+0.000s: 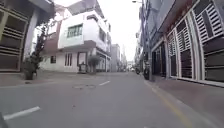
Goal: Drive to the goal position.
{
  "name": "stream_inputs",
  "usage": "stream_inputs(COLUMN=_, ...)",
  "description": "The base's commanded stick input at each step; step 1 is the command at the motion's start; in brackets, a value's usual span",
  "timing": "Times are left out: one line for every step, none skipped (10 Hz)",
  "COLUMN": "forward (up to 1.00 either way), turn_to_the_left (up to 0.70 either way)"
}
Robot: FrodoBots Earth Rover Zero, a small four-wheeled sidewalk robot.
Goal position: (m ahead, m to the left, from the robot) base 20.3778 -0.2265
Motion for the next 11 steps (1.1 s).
stream_inputs(forward=0.85, turn_to_the_left=0.00)
stream_inputs(forward=0.85, turn_to_the_left=-0.07)
stream_inputs(forward=0.85, turn_to_the_left=-0.17)
stream_inputs(forward=0.85, turn_to_the_left=-0.29)
stream_inputs(forward=0.85, turn_to_the_left=-0.34)
stream_inputs(forward=0.85, turn_to_the_left=-0.34)
stream_inputs(forward=0.85, turn_to_the_left=-0.34)
stream_inputs(forward=0.85, turn_to_the_left=-0.18)
stream_inputs(forward=0.85, turn_to_the_left=0.00)
stream_inputs(forward=0.85, turn_to_the_left=0.00)
stream_inputs(forward=0.85, turn_to_the_left=0.00)
